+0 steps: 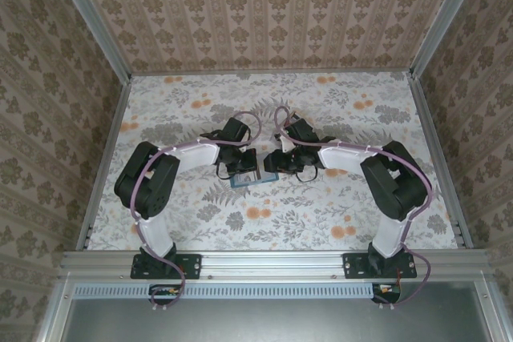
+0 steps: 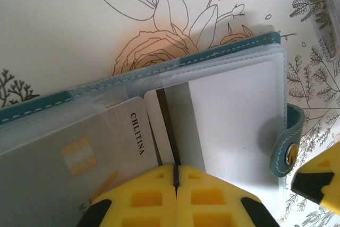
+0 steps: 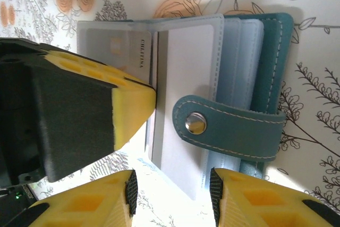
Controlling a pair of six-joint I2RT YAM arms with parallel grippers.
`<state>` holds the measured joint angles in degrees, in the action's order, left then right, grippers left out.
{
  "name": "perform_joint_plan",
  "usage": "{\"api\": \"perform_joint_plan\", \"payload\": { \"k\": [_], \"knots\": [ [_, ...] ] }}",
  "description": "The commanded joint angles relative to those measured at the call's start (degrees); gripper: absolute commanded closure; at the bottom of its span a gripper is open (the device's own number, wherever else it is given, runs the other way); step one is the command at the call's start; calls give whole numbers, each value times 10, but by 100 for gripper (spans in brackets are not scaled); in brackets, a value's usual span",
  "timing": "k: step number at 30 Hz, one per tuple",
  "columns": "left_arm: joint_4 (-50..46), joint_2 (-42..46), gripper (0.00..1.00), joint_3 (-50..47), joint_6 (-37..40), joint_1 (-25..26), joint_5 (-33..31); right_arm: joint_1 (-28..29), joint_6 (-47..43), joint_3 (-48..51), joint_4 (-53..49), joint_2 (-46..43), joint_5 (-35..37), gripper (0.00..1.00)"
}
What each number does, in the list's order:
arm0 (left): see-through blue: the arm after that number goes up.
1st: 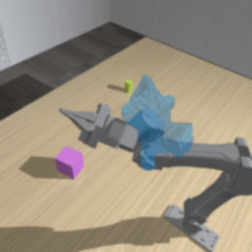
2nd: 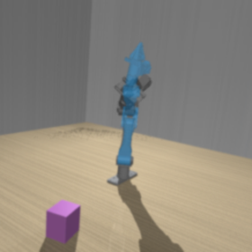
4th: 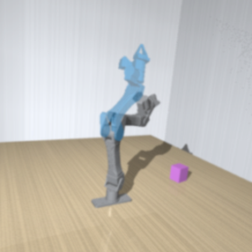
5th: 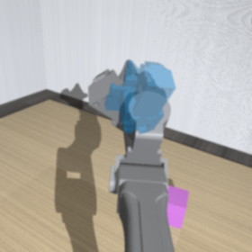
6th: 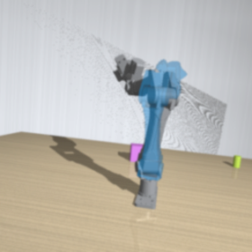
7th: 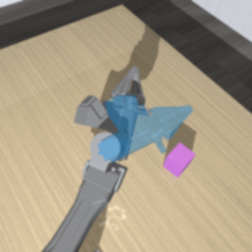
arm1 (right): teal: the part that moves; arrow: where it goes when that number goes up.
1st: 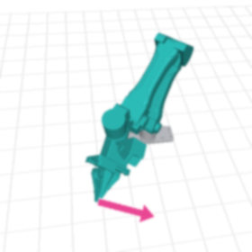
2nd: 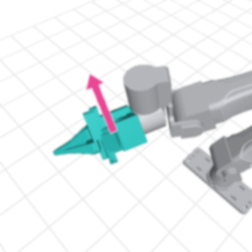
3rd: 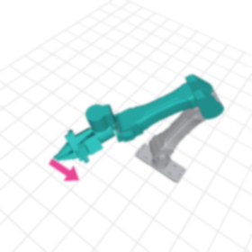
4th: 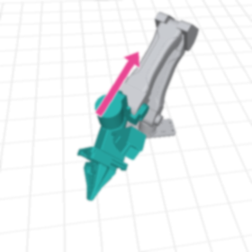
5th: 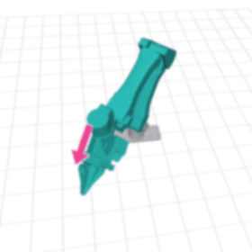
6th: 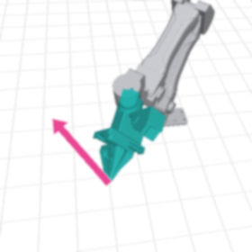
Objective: Put the credit cards into the card holder
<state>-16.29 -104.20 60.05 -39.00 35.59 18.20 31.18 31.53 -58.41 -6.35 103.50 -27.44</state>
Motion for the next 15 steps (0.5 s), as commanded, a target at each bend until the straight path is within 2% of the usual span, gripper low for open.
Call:
{"api": "perform_joint_plan", "payload": {
  "k": [1,15],
  "knots": [
    [-29,-16,100,-4,4,4,-12,0,4,-2,2,9,-7,57],
    [-26,-21,100,0,4,4,-9,3,27,-5,42,28,-49,57]
  ]
}}
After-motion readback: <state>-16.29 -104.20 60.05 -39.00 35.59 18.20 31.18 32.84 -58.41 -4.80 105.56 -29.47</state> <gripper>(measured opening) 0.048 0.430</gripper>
